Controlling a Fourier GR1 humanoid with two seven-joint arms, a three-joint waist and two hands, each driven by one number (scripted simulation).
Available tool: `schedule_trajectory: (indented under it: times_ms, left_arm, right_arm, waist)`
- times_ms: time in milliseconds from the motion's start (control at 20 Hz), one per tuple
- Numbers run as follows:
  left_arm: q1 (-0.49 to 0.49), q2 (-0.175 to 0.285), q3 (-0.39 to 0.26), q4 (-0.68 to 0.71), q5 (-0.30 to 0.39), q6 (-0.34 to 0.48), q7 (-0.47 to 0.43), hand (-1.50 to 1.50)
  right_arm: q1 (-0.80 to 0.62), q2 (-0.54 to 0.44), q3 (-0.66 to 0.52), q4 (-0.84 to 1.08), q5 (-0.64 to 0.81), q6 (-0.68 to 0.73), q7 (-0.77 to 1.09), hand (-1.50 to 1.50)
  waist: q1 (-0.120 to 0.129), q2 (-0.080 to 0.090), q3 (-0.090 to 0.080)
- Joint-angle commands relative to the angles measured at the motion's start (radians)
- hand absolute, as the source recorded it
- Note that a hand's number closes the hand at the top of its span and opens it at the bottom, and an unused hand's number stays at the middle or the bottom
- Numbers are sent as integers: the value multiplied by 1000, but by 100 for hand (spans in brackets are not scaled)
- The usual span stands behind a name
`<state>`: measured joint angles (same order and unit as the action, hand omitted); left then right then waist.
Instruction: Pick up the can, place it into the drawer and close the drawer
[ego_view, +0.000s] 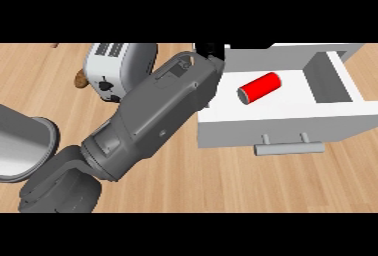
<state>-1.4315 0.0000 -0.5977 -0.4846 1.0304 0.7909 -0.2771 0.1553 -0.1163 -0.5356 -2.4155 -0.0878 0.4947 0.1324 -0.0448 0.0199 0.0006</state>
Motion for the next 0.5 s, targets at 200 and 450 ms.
schedule_trajectory:
  times_ms: [200,450]
  left_arm:
    - [57,0,-23,-64,45,34,-31,-150]
    - [-29,0,2,-32,-2,29,69,-150]
  right_arm:
    - [-146,10,244,66,430,-49,-36,-150]
    - [-229,8,366,206,683,-147,-117,-150]
  waist:
    - [23,-5,0]
    - [59,-15,0]
